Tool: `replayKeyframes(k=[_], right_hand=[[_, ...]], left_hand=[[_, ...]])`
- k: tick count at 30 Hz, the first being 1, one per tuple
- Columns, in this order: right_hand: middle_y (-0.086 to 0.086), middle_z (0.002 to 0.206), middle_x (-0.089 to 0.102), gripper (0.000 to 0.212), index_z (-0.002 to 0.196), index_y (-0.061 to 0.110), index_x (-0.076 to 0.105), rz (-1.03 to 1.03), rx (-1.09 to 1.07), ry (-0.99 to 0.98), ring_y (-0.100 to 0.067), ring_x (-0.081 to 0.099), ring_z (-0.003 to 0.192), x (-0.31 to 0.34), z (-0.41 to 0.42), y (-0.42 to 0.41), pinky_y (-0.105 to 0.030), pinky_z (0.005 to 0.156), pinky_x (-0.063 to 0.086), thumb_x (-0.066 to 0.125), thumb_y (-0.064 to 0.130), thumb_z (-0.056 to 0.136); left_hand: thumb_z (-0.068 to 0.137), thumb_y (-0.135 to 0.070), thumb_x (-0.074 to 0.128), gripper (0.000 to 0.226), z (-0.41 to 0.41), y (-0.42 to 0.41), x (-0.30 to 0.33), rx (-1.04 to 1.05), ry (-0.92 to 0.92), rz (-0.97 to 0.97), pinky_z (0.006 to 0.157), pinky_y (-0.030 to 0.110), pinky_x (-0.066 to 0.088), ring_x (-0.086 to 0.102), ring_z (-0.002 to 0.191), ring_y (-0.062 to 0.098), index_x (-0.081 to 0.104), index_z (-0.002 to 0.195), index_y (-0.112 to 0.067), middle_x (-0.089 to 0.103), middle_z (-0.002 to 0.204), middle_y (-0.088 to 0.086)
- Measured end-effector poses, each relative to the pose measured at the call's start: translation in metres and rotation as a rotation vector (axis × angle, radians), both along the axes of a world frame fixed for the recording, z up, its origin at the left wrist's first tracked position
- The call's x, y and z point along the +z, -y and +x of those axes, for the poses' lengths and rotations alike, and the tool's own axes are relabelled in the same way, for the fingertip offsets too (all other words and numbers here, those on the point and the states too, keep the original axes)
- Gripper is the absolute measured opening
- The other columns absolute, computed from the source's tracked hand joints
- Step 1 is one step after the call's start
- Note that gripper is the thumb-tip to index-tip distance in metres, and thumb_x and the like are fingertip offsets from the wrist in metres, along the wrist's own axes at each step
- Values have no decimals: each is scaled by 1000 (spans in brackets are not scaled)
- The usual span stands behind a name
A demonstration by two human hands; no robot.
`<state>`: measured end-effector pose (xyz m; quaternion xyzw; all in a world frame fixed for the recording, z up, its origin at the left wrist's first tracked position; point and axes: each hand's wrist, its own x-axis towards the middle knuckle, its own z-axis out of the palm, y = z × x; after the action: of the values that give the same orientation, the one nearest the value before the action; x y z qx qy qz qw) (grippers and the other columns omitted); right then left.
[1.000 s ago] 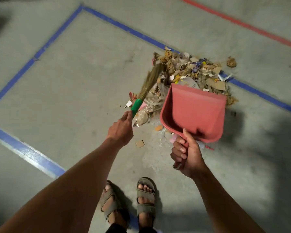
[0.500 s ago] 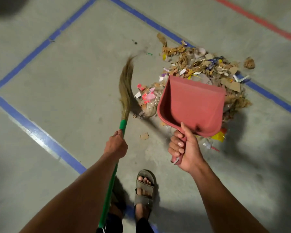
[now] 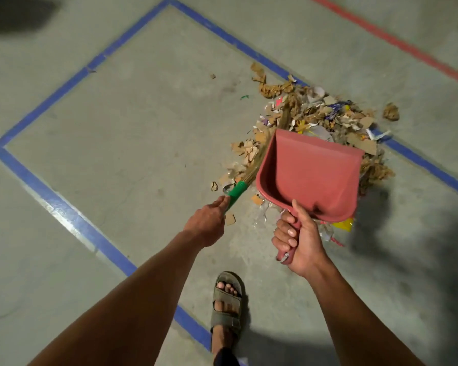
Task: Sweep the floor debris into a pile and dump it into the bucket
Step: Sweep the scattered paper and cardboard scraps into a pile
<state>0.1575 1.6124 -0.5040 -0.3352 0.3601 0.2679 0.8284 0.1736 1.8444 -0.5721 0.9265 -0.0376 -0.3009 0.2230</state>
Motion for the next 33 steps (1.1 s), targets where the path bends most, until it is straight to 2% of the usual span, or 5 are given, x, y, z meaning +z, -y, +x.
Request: replayKeyframes(k=[8,13,22,27,33], right_hand=[[7,46,31,45,68,22,43,8,37,32,-6,26,32,14,1,-11,-21,33,22,58,49,101],[6,47,31,45,68,21,43,-7,31,9,-6,27,32,24,0,-22,-22,33,22,58,48,101],[7,47,32,46,68,22,44,-19,60,62,-6,27,33,34,75,-35,-22,32,25,59,50,101],[8,46,31,47,66,23,44,5,52,81,-6,26,32,36,120,-46,-21,33,24,57,51,101],[7,45,32,48,66,22,44,40,10,56,-6,27,31,15,162,-50,-22,32,26,55,50,103]], left_hand=[[108,-25,38,66,1,-43,27,15,196,110,86,45,61,68,110,33,8,165,-38,12,171,-15],[107,-26,42,66,5,-64,32,17,181,85,98,45,57,60,128,32,14,164,-40,18,169,-18],[104,-25,50,63,63,-85,34,147,218,-60,116,41,43,54,137,28,28,163,-33,40,163,-5],[103,-23,55,59,111,-98,39,317,276,-75,103,39,49,64,119,32,38,159,-32,62,144,8],[106,-29,45,53,201,-118,17,528,192,35,82,38,54,60,88,24,36,158,-34,65,118,11]])
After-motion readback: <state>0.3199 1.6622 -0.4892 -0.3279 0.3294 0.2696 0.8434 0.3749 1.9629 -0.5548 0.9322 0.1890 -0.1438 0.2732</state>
